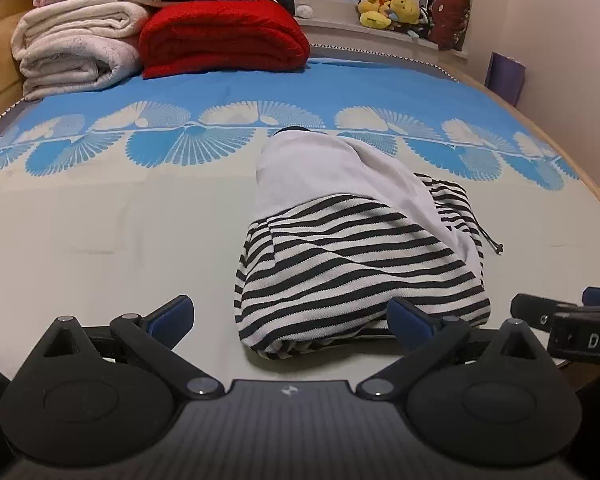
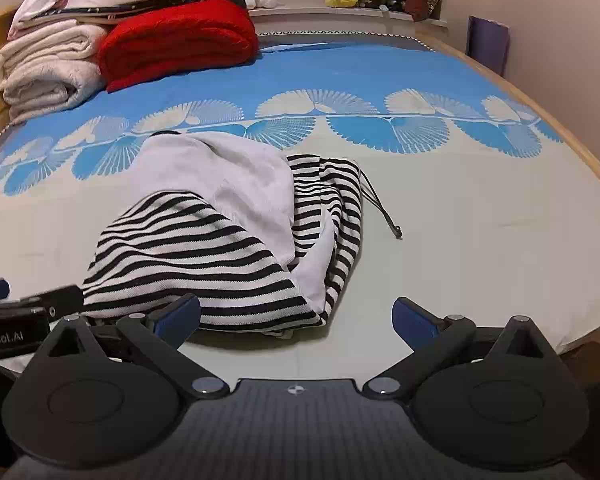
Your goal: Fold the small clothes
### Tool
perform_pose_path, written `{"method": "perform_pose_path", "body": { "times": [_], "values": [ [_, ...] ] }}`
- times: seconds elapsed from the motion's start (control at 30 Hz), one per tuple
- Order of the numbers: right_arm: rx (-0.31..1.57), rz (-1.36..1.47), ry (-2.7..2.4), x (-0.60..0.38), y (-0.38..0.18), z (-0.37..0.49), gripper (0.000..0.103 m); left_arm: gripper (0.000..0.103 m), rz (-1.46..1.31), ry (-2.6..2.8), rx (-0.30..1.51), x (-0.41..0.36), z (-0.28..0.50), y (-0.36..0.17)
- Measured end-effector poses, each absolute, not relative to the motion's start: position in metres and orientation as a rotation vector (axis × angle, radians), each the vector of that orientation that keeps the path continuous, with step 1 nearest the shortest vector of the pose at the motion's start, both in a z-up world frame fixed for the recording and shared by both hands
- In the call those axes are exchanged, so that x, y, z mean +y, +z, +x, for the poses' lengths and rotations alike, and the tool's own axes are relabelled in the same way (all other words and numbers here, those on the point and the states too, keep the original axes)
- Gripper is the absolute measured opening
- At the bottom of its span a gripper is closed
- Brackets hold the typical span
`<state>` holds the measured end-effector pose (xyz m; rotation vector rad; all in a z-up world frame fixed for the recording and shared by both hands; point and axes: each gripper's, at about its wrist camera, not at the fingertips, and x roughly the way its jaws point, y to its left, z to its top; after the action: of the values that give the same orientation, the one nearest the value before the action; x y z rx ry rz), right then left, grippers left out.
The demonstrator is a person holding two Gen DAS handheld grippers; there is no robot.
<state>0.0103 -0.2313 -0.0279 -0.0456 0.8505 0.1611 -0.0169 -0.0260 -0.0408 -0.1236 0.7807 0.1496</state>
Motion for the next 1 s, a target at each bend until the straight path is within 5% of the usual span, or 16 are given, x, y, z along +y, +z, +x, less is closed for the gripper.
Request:
{"method": "perform_pose_path", "body": {
  "times": [1.0],
  "values": [
    [0.858,-0.059,0.171,-0.229,-0.0308,0.0145,0.101,0.103,-0.118,0.126,0.791,-0.0323,-0.0106,-0.0476]
  ]
}}
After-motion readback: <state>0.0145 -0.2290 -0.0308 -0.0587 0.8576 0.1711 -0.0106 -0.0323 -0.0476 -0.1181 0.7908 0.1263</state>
